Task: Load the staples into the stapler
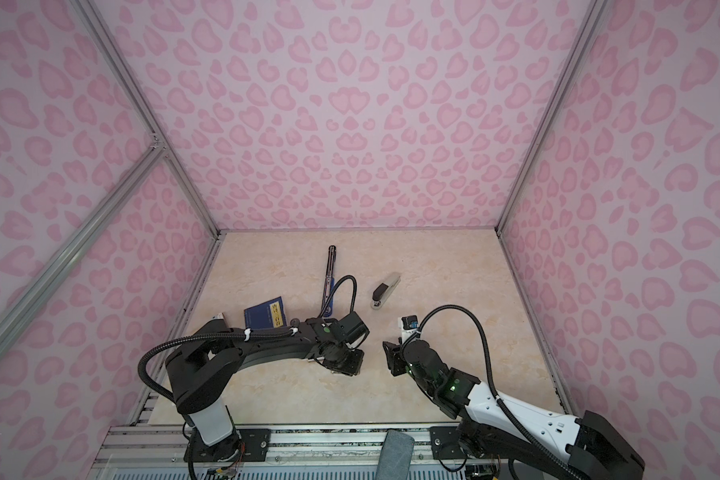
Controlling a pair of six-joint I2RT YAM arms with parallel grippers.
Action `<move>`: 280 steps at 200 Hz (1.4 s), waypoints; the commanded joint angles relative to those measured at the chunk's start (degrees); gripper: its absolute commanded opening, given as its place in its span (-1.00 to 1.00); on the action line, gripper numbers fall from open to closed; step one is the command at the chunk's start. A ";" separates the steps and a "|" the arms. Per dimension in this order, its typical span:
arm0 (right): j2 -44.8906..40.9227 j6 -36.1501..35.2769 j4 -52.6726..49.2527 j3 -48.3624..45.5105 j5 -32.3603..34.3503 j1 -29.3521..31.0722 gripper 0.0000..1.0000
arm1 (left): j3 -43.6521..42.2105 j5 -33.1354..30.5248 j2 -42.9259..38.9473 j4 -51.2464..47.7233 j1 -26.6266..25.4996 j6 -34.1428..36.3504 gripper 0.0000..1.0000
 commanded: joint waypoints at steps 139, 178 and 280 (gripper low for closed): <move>3.04 0.61 4.16 -0.57 -1.07 0.09 0.04 | -1.07 -5.46 -4.04 -2.58 -0.71 -1.14 -0.58; 3.19 0.60 4.27 -0.53 -1.10 0.07 0.04 | -1.03 -5.31 -3.48 -2.41 -0.71 -1.15 -0.58; -0.10 0.87 3.09 -1.90 -0.48 0.07 0.04 | 0.36 -4.60 0.15 -2.23 -0.71 -0.27 -0.68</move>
